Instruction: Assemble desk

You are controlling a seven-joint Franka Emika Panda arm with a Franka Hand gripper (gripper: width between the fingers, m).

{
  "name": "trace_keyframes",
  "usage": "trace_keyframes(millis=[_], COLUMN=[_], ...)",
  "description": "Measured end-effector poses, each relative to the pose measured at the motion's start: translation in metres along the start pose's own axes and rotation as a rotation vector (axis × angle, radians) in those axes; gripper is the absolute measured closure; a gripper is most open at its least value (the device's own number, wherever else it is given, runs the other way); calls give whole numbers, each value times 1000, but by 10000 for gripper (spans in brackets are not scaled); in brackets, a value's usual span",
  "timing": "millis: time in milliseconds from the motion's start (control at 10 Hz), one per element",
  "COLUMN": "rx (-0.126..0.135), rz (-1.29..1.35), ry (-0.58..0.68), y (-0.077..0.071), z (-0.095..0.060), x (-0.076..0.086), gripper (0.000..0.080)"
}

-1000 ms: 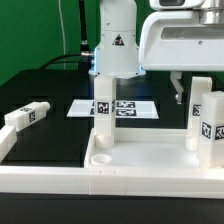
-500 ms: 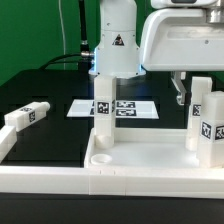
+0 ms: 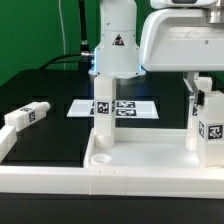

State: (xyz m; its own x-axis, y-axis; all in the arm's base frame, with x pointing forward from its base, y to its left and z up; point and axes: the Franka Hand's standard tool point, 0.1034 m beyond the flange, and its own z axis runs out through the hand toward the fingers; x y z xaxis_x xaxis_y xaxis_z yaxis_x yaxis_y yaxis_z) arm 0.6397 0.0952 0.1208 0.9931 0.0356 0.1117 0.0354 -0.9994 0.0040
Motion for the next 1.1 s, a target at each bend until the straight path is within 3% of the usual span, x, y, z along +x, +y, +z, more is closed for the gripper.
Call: trace_keyframes(millis=[400,600,800,1000,1100], rx=[2,18,18,48,51], rz=[225,430,622,826,912], ry=[0,-2,-7,-2,-5], y=[0,5,7,7,6], z=[0,-1,0,2,2], x=[0,1,-1,-1,-1], gripper=[506,506,506,506,506])
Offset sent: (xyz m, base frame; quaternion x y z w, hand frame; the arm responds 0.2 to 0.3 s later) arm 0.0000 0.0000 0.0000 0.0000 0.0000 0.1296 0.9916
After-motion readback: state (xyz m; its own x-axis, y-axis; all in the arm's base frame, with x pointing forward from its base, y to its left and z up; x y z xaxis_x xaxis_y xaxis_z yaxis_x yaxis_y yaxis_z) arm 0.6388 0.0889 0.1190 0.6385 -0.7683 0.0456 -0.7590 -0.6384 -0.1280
